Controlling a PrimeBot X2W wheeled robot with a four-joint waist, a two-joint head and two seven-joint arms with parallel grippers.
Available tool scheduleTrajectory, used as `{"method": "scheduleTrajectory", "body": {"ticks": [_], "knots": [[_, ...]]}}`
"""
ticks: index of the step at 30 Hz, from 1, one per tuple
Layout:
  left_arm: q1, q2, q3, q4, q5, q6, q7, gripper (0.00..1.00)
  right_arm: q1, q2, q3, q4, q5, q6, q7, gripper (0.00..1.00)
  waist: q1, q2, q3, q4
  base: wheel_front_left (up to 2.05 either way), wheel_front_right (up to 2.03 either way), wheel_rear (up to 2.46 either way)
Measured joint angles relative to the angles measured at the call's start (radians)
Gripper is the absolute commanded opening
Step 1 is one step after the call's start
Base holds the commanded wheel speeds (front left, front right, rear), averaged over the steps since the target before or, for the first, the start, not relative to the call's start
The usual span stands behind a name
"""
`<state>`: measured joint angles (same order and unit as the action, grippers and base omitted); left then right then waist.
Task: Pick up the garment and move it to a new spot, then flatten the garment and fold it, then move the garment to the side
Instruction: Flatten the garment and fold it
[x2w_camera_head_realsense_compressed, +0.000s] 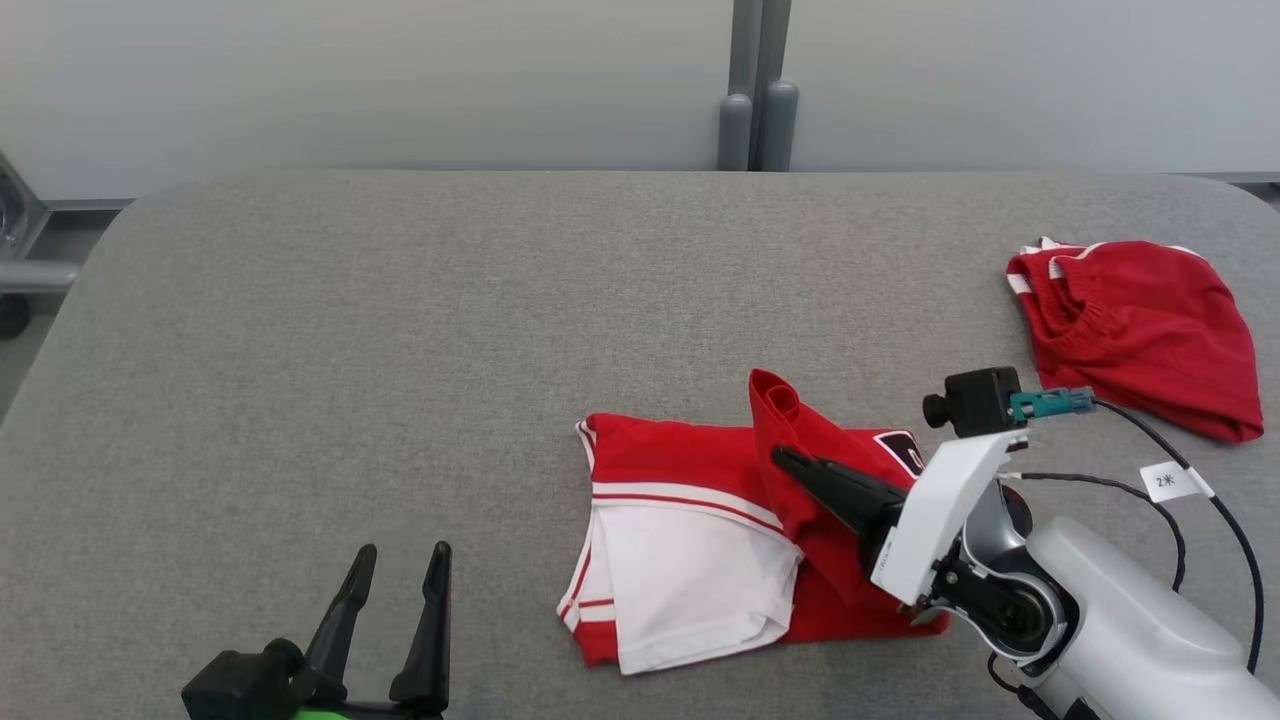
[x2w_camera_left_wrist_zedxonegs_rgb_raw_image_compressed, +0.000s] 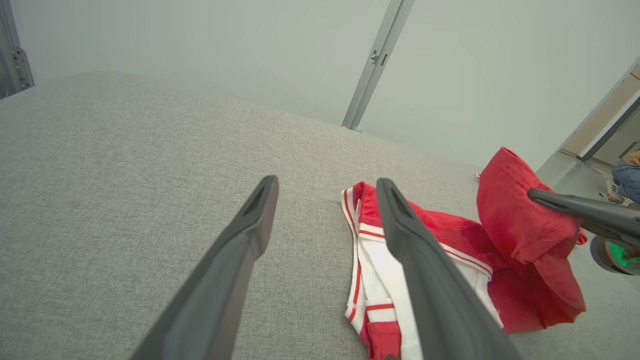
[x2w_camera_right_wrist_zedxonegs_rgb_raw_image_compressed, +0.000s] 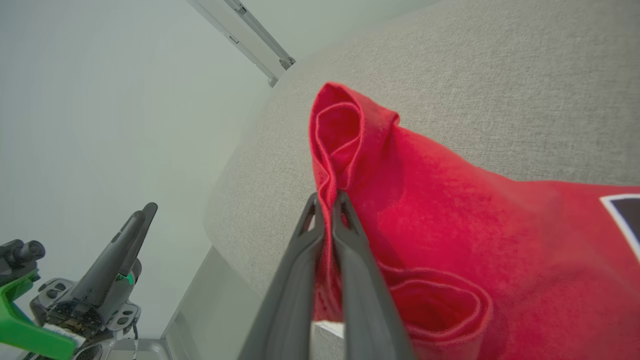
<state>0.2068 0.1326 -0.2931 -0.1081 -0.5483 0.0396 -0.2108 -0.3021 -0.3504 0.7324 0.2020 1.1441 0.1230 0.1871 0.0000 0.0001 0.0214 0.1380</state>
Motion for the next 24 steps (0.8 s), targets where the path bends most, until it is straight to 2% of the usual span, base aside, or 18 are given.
{"method": "scheduleTrajectory", "body": {"ticks": [6,11,17,24], "knots": [[0.000,-0.005,-0.002,0.002,0.000,-0.001,0.000,1.00,-0.045,0.021,0.024,0.055,-0.051,-0.004,0.018,0.00,0.0000,0.0000,0.000,0.035,0.00,0.00,0.00],[-0.001,-0.012,-0.005,0.003,0.000,-0.004,0.000,1.00,-0.075,0.062,0.061,0.105,-0.081,-0.022,0.039,0.00,0.0000,0.0000,0.006,0.072,0.00,0.00,0.00],[-0.002,-0.016,-0.007,0.006,0.000,-0.004,-0.001,1.00,-0.126,0.100,0.127,0.191,-0.156,-0.063,0.079,0.00,0.0000,0.0000,0.019,0.113,0.00,0.00,0.00],[-0.002,-0.019,-0.004,0.011,0.000,-0.004,-0.002,1.00,-0.161,0.139,0.173,0.263,-0.194,-0.074,0.100,0.00,0.0001,0.0000,0.024,0.126,0.00,0.00,0.00]]}}
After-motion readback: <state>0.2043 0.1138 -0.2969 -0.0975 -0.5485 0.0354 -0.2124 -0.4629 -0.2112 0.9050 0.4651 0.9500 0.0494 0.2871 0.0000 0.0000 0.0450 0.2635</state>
